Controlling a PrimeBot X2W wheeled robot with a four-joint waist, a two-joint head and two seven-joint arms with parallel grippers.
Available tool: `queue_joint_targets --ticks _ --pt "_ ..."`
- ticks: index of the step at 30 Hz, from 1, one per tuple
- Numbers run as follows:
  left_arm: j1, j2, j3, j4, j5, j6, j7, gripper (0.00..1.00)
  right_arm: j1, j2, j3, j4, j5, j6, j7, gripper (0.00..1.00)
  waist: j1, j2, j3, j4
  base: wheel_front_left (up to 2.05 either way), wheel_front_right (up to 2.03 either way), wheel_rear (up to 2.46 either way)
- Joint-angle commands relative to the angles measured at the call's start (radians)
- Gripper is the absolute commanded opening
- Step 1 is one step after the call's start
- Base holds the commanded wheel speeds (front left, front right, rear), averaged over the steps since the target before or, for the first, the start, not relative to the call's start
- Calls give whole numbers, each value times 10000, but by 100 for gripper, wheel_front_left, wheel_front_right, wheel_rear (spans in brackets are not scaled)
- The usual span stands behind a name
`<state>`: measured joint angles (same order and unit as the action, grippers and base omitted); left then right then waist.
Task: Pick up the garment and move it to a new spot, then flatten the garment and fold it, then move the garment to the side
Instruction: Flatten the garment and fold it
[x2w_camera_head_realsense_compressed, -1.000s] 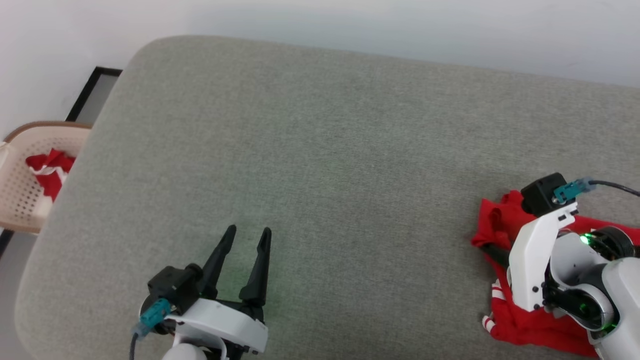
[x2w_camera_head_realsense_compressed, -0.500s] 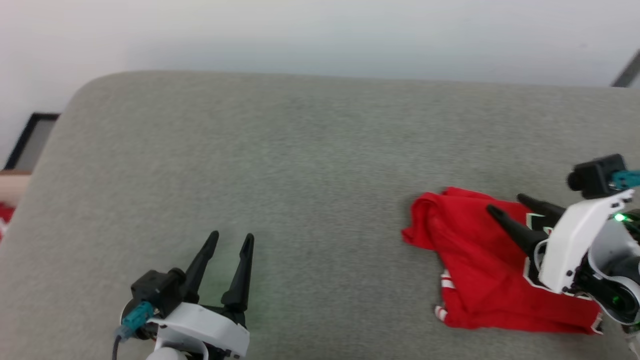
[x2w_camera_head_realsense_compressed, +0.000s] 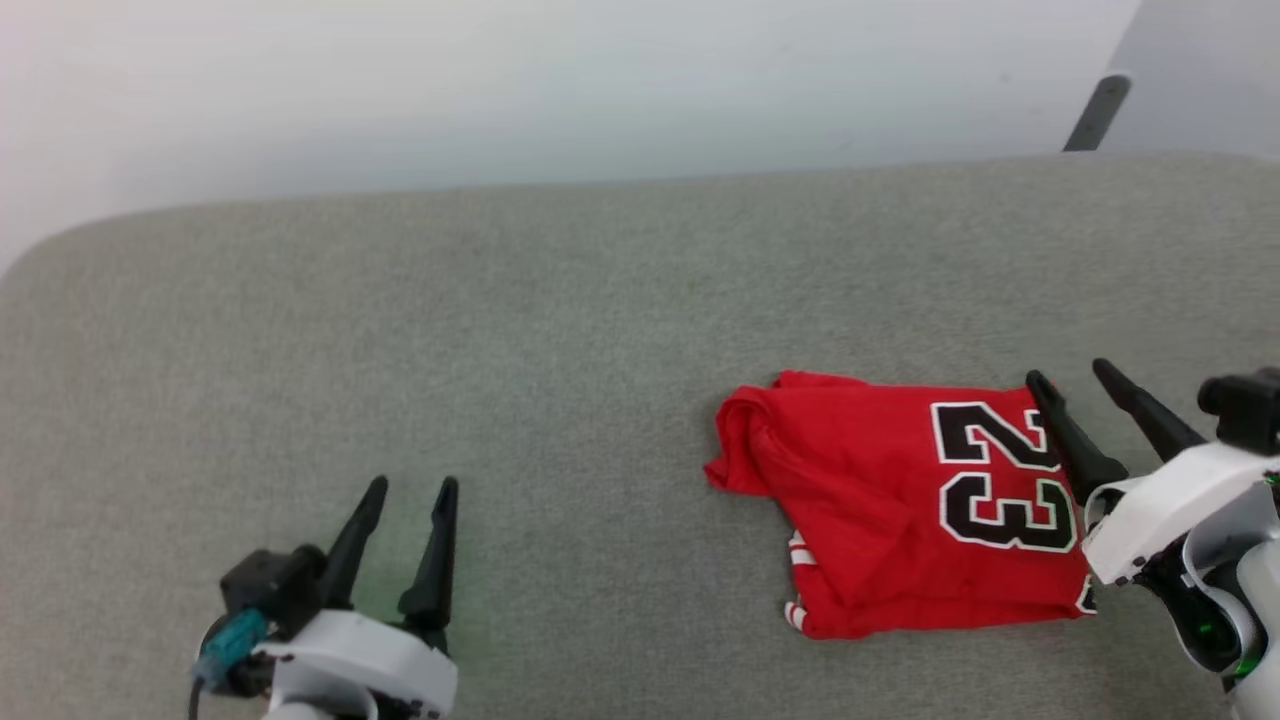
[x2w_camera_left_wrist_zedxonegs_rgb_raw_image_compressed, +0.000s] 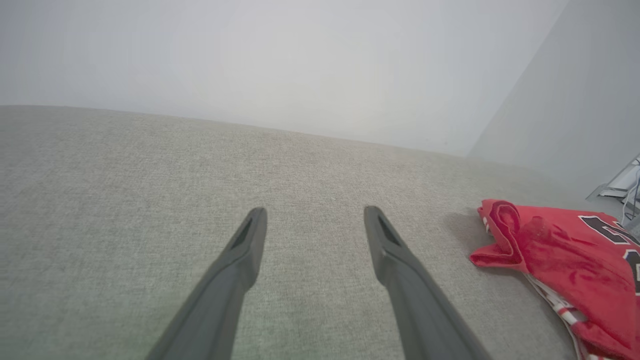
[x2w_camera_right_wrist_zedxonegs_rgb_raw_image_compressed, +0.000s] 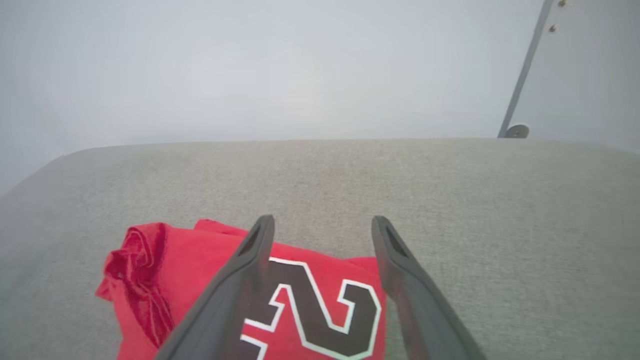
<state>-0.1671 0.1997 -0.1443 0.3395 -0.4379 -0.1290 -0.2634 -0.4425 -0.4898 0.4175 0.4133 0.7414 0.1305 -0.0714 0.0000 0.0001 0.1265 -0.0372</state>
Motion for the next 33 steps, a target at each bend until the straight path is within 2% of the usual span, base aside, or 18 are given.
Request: queue_joint_targets --ticks 1,5,11,18,33 --pt "210 49 99 -17 122 -19 -6 100 -54 54 24 112 -78 3 -313 100 0 -1 -280 -193 0 0 0" --pt "591 -41 550 -280 577 -17 -4 100 110 226 6 557 -351 3 -1342 100 0 -1 -586 -310 0 0 0" --pt "1413 -135 1202 -869 1175 -19 -4 100 474 478 -232 723 -696 3 -1865 100 0 -1 -1051 -376 0 0 0" --pt "2340 -281 1695 -1745 1605 -18 -4 100 1446 527 -960 239 -1005 1 -1938 100 0 -1 -1298 -228 0 0 0" --pt "3827 -654 1950 -3065 1758 -18 -6 100 3850 678 -2862 -1748 -1682 3 -1675 100 0 -1 -1309 190 0 0 0"
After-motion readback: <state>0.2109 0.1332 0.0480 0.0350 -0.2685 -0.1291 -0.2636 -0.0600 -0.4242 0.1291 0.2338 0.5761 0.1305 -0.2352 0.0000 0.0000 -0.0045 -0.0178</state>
